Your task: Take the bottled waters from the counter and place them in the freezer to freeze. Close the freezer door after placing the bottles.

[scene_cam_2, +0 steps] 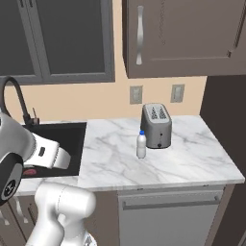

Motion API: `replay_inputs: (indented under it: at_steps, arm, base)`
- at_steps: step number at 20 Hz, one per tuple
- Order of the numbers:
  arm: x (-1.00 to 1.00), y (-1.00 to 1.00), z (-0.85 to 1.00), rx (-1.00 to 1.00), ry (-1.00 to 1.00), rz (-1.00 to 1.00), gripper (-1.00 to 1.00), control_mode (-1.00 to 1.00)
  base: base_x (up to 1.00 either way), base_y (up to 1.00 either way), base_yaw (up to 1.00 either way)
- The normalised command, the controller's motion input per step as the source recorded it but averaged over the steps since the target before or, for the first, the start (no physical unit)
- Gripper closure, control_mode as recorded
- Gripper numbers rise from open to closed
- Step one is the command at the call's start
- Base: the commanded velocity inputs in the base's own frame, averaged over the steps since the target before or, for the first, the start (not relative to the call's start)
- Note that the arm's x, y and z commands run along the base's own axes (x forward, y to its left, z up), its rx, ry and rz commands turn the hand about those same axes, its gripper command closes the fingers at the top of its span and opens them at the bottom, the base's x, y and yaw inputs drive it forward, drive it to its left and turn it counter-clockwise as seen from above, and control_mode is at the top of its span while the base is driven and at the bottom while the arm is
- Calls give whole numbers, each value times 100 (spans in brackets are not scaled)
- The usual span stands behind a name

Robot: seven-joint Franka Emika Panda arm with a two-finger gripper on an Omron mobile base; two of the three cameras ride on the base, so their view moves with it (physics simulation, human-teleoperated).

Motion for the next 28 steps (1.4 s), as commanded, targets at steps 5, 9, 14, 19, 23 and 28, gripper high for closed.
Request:
replay_inputs:
  at_steps: [5,9,14,19,23,28]
  arm:
    - [0,0,0,0,0,0,-100,100]
    - [0,0,0,0,0,0,-100,100]
    - [16,-2,-17,0,0,0,-100,-100]
    - [17,-24,-7,1,0,0,-100,-100]
    - [20,-56,0,6,0,3,-100,-100]
    - [1,-58,-13,2,-14,9,-100,-100]
  base:
    - [0,0,0]
    - [0,0,0]
    - [0,0,0]
    - [0,0,0]
    - [0,0,0]
    - [0,0,0]
